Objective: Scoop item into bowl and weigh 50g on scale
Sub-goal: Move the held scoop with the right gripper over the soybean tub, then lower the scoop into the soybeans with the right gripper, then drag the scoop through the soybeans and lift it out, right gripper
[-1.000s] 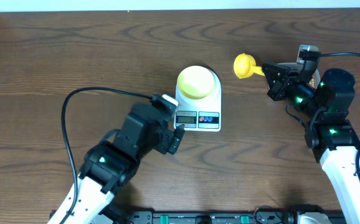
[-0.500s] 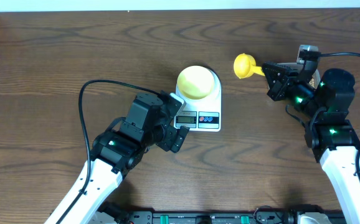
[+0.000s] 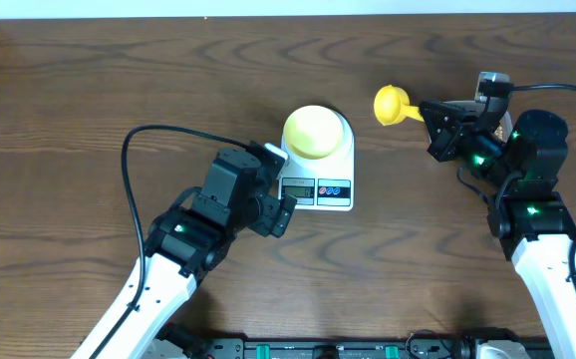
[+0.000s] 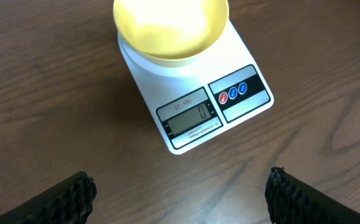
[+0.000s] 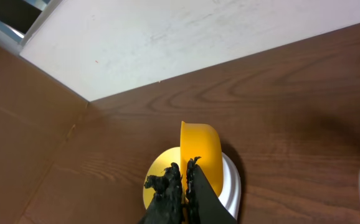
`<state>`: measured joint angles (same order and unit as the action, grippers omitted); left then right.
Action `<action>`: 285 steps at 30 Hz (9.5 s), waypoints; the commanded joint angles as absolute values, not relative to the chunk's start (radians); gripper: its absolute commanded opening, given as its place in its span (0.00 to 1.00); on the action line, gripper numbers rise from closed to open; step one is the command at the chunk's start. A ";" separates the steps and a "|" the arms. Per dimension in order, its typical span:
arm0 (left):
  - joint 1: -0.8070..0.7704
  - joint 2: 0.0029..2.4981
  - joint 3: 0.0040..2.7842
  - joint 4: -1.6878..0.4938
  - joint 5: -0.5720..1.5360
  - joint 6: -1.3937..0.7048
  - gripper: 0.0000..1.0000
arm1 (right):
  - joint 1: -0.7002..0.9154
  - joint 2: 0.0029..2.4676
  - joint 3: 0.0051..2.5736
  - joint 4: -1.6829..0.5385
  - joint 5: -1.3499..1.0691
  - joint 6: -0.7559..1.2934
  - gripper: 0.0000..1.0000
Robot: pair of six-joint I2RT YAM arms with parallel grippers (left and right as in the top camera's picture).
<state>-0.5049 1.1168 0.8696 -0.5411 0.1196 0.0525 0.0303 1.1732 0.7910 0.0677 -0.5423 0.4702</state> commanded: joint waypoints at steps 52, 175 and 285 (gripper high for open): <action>-0.501 1.124 0.870 -0.537 0.096 0.040 0.89 | 0.012 1.240 1.131 -0.530 0.096 0.043 0.01; -0.501 1.124 0.870 -0.537 0.096 0.040 0.89 | -0.341 1.632 0.953 -0.340 -0.627 0.036 0.01; -0.501 1.124 0.870 -0.537 0.096 0.040 0.89 | -0.646 1.729 0.953 -0.246 -1.365 0.295 0.01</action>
<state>-0.5049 1.1187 0.8696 -0.5404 0.1051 0.0486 -0.6403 1.7195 0.9581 -0.2470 -1.3106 0.2493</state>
